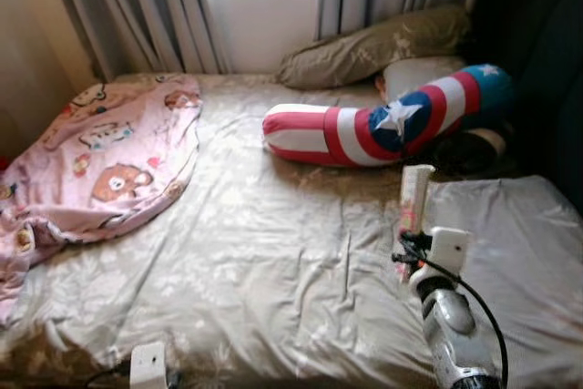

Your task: Clean up the room

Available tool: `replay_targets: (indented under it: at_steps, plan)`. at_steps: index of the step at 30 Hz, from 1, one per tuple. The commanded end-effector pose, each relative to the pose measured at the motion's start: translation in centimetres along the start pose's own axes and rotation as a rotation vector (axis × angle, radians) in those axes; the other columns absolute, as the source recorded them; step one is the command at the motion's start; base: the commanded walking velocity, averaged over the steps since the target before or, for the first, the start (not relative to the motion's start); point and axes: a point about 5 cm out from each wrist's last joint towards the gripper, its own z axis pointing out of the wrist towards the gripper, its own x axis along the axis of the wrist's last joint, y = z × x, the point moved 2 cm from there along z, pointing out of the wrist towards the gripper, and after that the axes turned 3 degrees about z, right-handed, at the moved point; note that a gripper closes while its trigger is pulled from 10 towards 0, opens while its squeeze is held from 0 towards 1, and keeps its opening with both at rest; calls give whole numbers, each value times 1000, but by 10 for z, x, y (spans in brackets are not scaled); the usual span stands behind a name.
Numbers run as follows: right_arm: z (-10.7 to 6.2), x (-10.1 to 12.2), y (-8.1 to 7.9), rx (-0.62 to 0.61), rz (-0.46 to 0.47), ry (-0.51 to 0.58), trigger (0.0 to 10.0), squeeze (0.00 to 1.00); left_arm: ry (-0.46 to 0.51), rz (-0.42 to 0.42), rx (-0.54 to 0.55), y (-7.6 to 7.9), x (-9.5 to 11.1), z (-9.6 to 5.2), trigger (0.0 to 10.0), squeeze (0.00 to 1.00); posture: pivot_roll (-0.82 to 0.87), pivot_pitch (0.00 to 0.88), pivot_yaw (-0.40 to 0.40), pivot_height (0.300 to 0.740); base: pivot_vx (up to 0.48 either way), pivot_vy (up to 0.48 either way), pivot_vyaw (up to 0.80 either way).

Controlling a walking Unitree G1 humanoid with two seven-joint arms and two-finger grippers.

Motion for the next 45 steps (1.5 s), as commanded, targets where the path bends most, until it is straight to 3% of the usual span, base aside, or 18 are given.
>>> replay_targets:
  at_steps: [1,42,45]
  plan:
    - [4,10,-4,23,-12,31,10000,0,-20,-1,-1,-2,-4,-1,10000,0,27,0,21,740,0,0,0]
    - [3,7,0,-10,-14,20,10000,0,-18,10,-15,2,-4,-1,10000,0,27,0,22,740,0,0,0]
    - [4,7,6,-50,-1,18,10000,0,1,29,-34,4,0,0,10000,0,33,0,24,740,201,0,0]
